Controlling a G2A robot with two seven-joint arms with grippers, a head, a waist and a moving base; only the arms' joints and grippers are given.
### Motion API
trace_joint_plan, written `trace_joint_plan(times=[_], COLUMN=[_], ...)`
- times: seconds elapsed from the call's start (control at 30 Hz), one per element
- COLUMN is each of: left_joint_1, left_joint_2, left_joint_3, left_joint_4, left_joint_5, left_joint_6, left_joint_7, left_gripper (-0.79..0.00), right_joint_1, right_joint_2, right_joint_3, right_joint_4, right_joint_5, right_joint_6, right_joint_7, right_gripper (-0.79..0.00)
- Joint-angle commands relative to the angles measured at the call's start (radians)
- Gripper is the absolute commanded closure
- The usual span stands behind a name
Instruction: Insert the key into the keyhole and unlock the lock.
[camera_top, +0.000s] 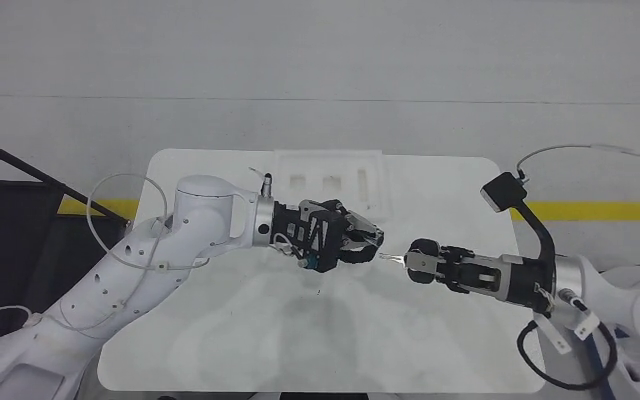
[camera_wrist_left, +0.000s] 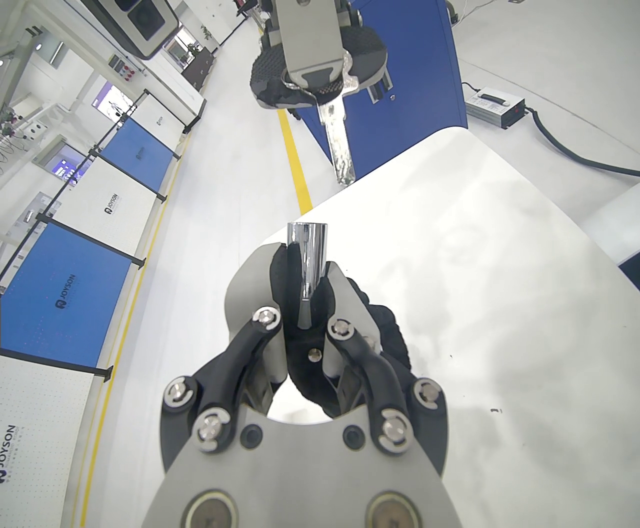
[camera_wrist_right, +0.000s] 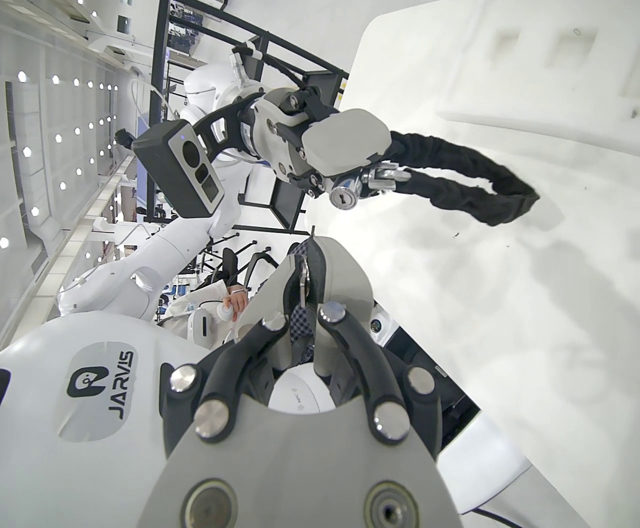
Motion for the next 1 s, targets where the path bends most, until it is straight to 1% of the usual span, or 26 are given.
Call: trace_joint_plan(times=[0.0,0.43,0.97], left_joint_1=[0.004,0.020,0.037], left_joint_2=[-0.002,-0.017,-0.032], left_joint_3=[-0.004,-0.022,-0.045], left_joint_4=[0.003,0.006,0.008], left_joint_5=[0.006,0.003,-0.012], left_joint_6=[-0.003,-0.014,-0.057], left_joint_7=[0.007,-0.005,-0.027], left_gripper=[0.000,0.000,0.000], right_joint_1=[-0.003,-0.016,-0.009], right_joint_2=[0.001,0.006,0.013], right_joint_3=[-0.003,-0.008,-0.027], right_joint_4=[-0.006,-0.002,0.004], right_joint_5=[-0.012,-0.017,-0.035], right_joint_6=[0.004,0.035,0.017], right_joint_7=[-0.009,-0.063,-0.075], right_gripper=[0.000,0.000,0.000])
